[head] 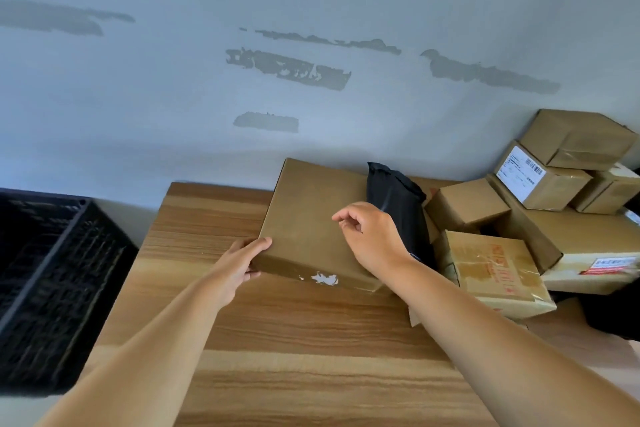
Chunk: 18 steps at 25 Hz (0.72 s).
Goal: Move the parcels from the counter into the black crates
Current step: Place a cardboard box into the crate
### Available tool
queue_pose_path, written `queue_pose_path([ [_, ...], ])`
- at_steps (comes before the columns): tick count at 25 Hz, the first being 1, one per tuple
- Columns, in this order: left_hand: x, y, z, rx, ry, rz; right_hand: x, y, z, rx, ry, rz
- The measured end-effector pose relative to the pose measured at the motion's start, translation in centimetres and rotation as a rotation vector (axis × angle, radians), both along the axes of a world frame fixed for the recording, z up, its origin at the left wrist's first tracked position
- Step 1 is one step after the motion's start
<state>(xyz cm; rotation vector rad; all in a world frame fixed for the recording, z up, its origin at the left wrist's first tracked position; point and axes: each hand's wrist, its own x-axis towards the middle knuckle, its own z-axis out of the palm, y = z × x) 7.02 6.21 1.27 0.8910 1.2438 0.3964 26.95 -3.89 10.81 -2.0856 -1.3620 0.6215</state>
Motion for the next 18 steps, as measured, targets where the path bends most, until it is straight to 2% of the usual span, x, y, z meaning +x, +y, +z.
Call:
queue_pose_path([
  [7,-5.8,-1.3,2.3,0.015,-0.021,0.171,0.1,0.0,-1.1,-0.17,-0.064,0.13],
  [11,-7.8,-2.3,4.8,0.05,-0.076,0.293,-0.4,0.2,-0.1,-0.169,-0.019,0.075],
  [13,-8.5,-2.4,6.5,0.096,-0.12,0.326,-0.6,0.5,1.1,-0.153,0.082,0.001],
  [18,-8.5,-2.7,11.0,0.186,-0.264,0.304,-0.3,0.9,5.3,-0.021,0.581,-0.201],
])
